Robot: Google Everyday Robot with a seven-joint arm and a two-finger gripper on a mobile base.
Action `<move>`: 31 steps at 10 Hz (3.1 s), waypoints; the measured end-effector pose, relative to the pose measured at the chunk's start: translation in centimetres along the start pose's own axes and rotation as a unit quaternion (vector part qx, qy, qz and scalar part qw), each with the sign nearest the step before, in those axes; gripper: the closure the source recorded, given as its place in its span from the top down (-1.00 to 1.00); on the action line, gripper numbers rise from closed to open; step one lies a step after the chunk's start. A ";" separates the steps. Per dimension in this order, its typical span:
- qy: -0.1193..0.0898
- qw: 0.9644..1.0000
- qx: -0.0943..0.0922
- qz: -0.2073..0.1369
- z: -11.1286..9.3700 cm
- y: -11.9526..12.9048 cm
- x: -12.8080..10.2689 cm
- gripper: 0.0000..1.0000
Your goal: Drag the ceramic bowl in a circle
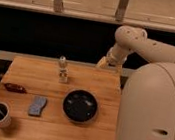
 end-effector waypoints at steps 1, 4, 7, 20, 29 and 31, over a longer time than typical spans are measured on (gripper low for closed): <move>0.000 1.000 0.000 0.000 0.0 0.0 0.0 0.34; 0.000 1.000 0.000 0.000 0.0 0.0 0.0 0.34; 0.000 1.000 0.000 0.000 0.0 0.0 0.0 0.34; 0.112 0.991 -0.077 -0.021 6.0 5.0 12.1 0.34; 0.173 0.982 -0.078 -0.011 10.9 5.2 13.1 0.34; 0.199 0.977 -0.081 -0.005 14.2 4.6 13.9 0.34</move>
